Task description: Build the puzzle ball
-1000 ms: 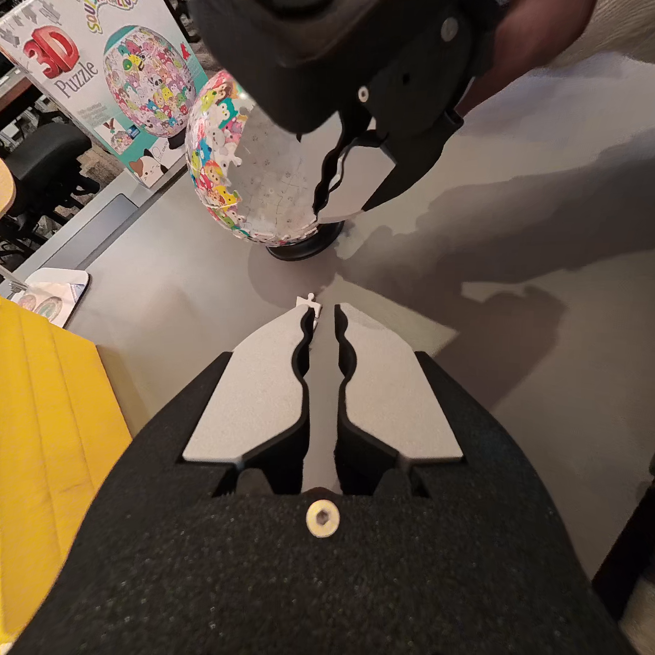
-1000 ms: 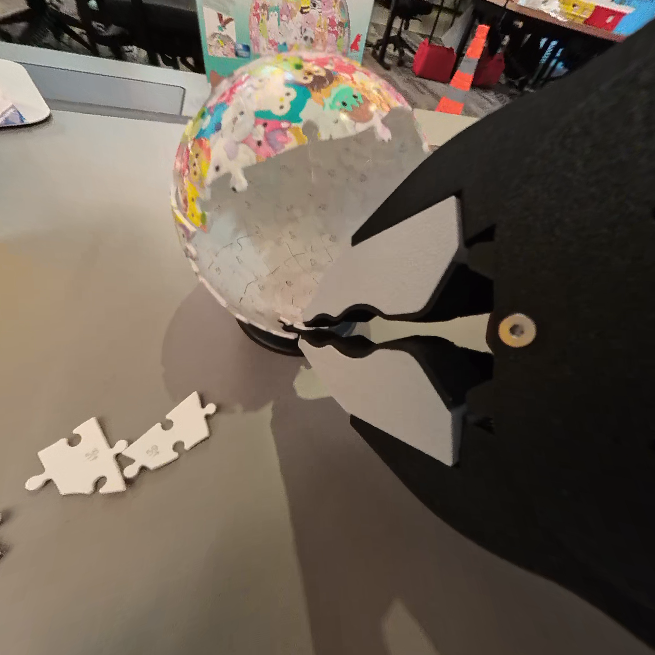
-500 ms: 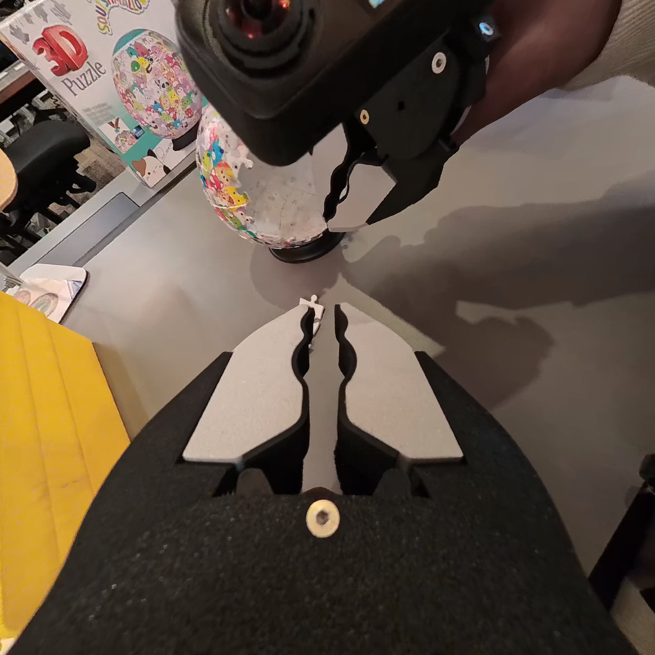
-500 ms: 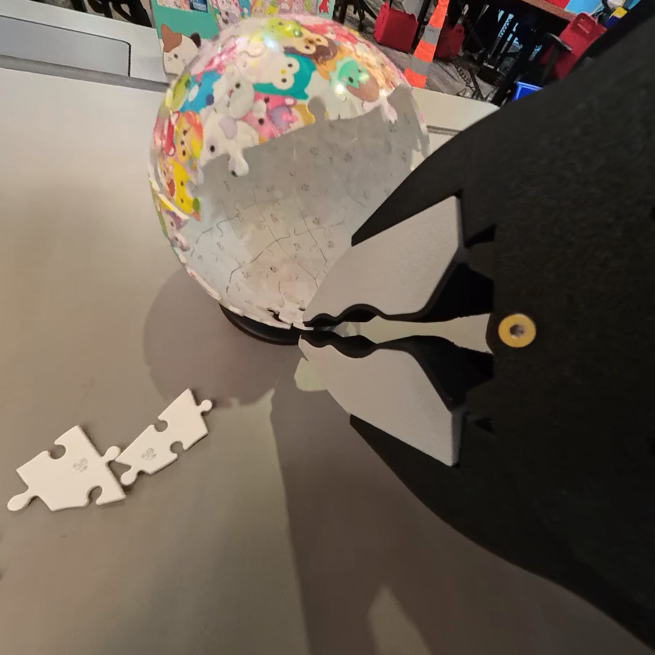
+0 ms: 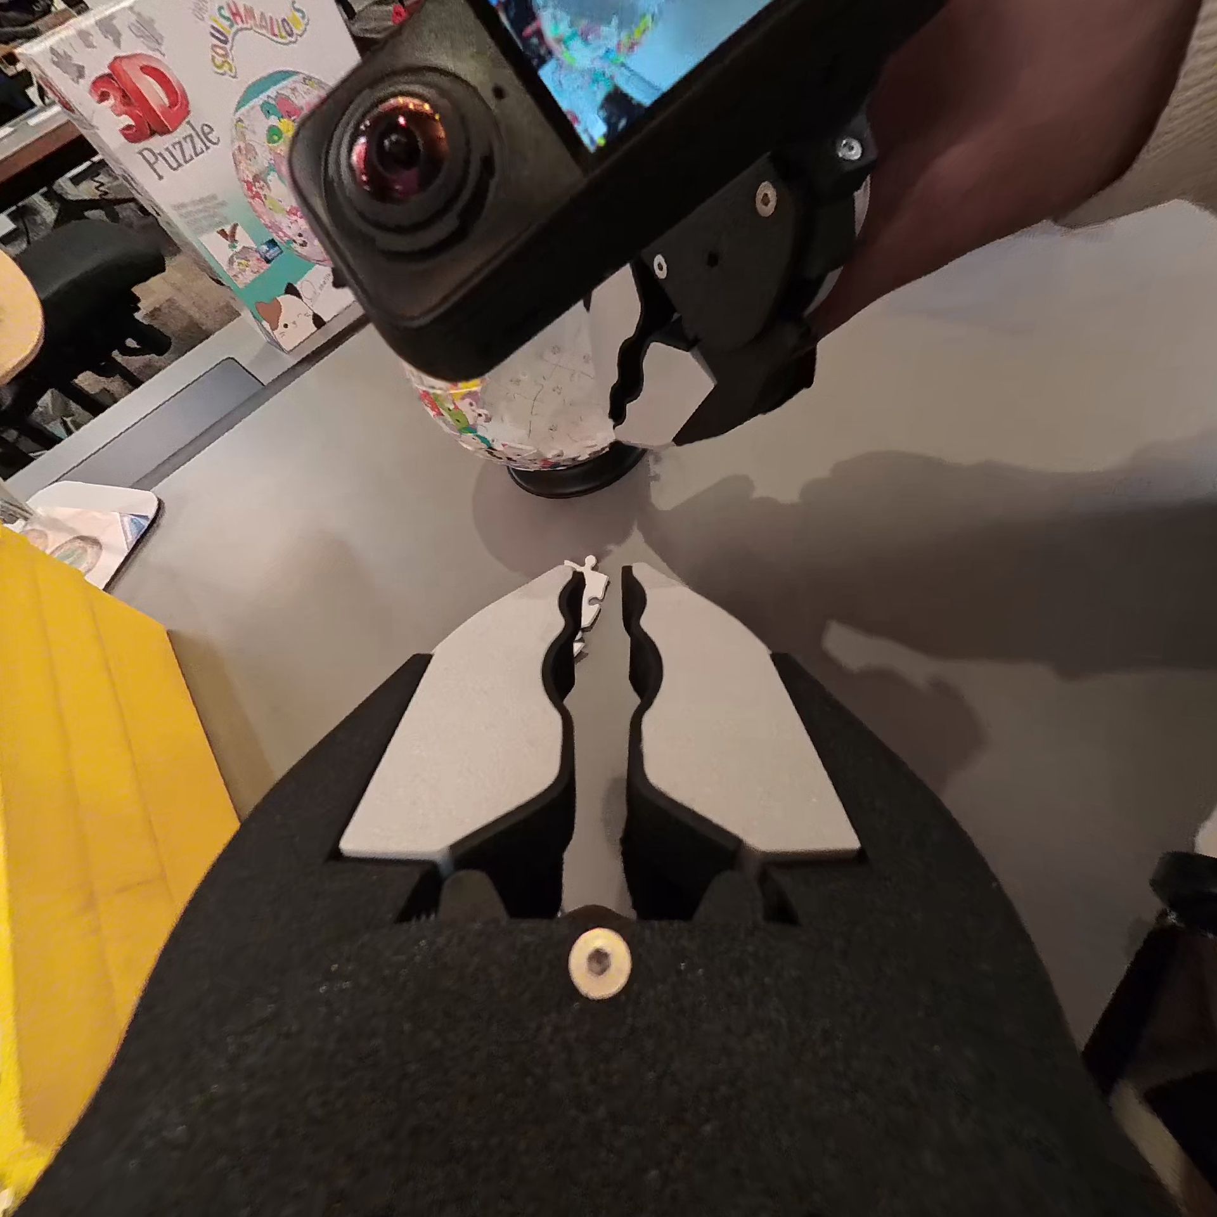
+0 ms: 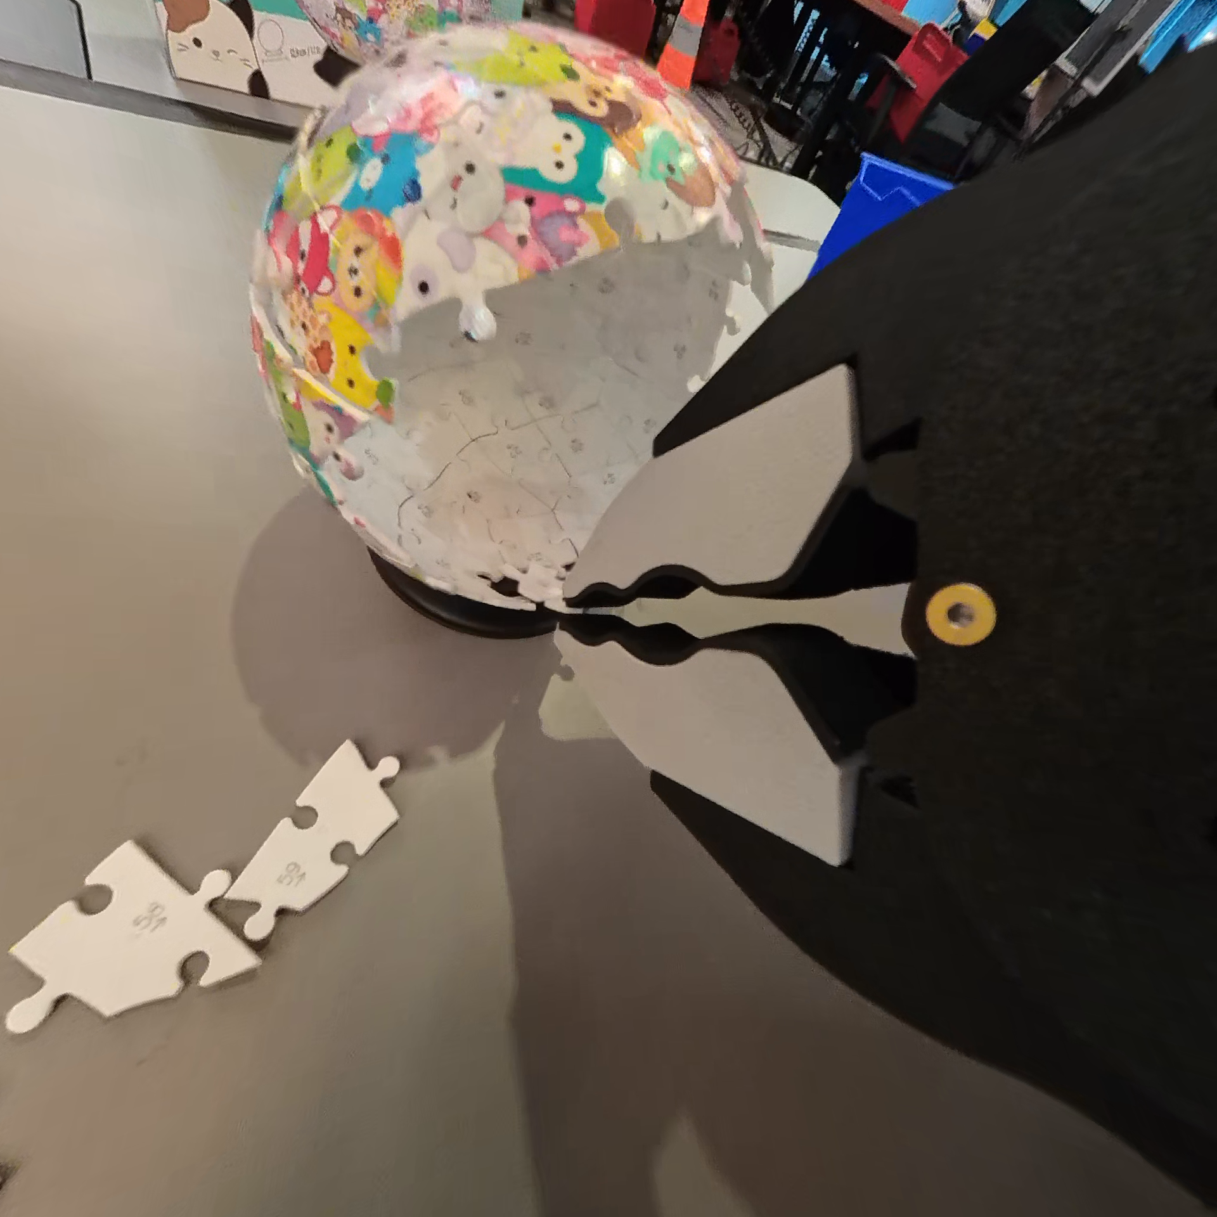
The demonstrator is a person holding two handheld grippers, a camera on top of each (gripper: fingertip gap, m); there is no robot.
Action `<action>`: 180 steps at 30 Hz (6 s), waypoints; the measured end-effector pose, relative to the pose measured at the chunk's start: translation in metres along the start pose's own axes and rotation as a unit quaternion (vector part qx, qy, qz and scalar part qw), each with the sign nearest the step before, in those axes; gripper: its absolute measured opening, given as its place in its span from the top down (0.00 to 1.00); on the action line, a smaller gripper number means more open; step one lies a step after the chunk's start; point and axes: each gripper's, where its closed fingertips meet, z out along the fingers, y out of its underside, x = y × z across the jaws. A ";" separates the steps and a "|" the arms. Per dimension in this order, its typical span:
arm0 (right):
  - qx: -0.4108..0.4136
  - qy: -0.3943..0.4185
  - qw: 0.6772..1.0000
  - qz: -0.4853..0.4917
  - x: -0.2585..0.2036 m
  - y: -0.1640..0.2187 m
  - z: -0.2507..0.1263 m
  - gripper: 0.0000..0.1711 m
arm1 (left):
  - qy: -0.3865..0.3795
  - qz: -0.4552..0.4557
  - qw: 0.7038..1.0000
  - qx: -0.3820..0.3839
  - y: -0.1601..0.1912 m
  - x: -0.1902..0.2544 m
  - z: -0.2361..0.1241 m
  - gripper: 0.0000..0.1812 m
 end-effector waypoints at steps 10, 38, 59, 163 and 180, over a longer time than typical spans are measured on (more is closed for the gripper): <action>-0.026 0.007 1.000 -0.007 0.000 0.000 0.006 0.99 | 0.000 -0.006 1.000 0.004 -0.001 -0.003 -0.002 0.94; 0.009 0.017 1.000 -0.021 0.002 -0.005 0.002 0.99 | 0.002 -0.009 1.000 0.005 -0.001 -0.003 -0.001 0.94; 0.018 0.012 0.999 -0.028 0.004 -0.009 0.007 0.99 | -0.001 -0.009 1.000 0.004 0.000 -0.004 -0.001 0.94; 0.135 0.038 0.989 -0.040 0.004 -0.001 0.036 0.87 | -0.015 0.035 0.999 -0.008 -0.001 0.005 0.004 0.95; 0.158 0.096 0.982 -0.044 -0.017 0.027 -0.008 0.99 | 0.002 -0.030 0.999 -0.015 0.002 -0.004 0.016 0.94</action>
